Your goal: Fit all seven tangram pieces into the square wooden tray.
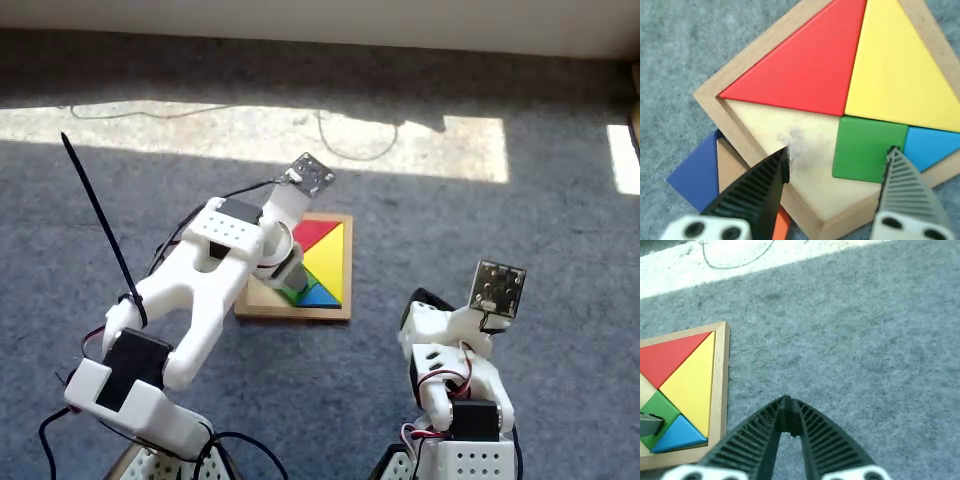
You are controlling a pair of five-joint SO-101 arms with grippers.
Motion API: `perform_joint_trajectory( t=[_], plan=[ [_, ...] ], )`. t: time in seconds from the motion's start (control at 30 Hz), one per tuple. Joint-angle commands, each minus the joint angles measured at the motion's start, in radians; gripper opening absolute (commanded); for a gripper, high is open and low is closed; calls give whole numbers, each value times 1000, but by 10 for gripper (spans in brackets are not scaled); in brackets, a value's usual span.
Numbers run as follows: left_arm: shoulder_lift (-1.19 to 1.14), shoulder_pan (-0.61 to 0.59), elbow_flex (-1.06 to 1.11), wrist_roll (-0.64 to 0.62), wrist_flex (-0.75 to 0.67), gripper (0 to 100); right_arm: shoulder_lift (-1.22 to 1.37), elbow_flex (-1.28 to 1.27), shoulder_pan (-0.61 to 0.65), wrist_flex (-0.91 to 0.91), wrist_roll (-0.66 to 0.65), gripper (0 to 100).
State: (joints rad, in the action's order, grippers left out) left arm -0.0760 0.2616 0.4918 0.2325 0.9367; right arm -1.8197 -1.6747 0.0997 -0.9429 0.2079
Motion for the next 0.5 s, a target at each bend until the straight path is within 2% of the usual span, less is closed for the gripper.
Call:
perform_joint_trajectory(
  t=[0.0,0.2,0.47],
  plan=[
    [10,21,-111,-12,101,294,-15,-119,-12,-1,-12,5],
    [56,10,-286,-80,325,294,-15,-119,-12,-1,-12,5],
    [403,-39,-246,-110,408,294,-16,-119,-12,-1,-12,5]
  ],
)
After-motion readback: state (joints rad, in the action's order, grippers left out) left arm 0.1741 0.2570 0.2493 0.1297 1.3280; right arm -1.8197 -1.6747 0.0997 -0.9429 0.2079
